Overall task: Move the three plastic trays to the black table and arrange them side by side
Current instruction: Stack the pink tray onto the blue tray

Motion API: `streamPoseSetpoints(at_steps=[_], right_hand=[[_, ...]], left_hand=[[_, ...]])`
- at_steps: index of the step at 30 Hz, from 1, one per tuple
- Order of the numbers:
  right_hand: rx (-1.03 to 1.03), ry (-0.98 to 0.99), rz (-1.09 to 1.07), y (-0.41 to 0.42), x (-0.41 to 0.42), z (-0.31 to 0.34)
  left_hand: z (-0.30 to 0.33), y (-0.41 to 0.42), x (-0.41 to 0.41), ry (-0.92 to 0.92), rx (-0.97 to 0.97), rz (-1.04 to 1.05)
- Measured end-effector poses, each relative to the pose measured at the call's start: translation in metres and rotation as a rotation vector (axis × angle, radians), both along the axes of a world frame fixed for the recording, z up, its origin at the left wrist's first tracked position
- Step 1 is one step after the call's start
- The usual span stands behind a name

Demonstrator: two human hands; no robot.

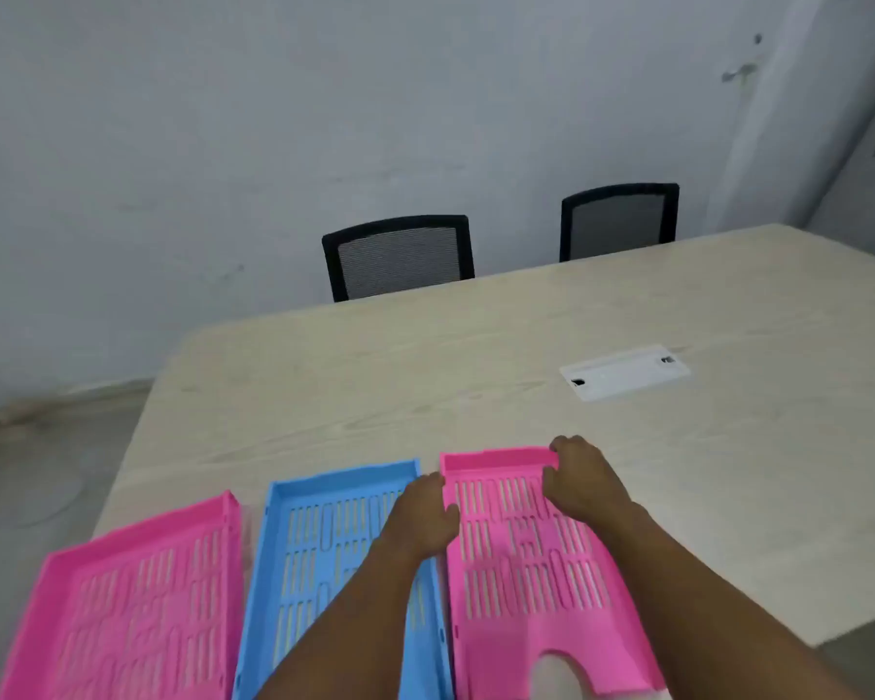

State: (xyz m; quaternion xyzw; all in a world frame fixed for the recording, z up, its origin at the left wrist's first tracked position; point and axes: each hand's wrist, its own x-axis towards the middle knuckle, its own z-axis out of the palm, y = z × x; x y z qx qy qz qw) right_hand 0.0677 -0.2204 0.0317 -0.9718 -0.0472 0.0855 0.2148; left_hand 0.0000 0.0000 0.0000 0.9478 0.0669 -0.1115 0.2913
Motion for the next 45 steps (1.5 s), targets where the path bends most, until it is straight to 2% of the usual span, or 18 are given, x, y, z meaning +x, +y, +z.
streamPoseSetpoints(at_steps=[3,6,16,21,25,29,35,41,45], right_hand=[[-0.044,0.062,-0.073,-0.022,-0.015,-0.024],[-0.083,0.144,-0.124,-0.043,-0.034,-0.049],[0.039,0.203,-0.261,-0.063,-0.047,-0.092],[0.055,0.123,-0.373,-0.073,-0.038,-0.088],[0.121,0.006,-0.407,-0.076,-0.018,-0.072],[0.223,-0.084,-0.414,-0.052,-0.006,-0.055],[0.387,-0.153,-0.323,0.011,-0.011,-0.044],[0.477,-0.109,-0.218,0.088,-0.045,-0.056],[0.495,-0.047,-0.206,0.128,-0.078,-0.07]], left_hand=[[-0.019,-0.01,-0.01,0.087,-0.048,0.034],[-0.03,-0.019,-0.013,0.09,-0.083,0.096],[-0.048,-0.045,-0.022,0.217,-0.154,0.205],[-0.057,-0.045,-0.008,0.208,-0.246,0.211],[-0.066,-0.035,0.017,0.086,-0.28,0.247],[-0.034,-0.018,0.022,-0.025,-0.348,0.313],[-0.006,0.035,-0.002,-0.149,-0.402,0.532],[-0.007,0.107,-0.052,-0.237,-0.344,0.648],[-0.017,0.143,-0.09,-0.193,-0.352,0.725]])
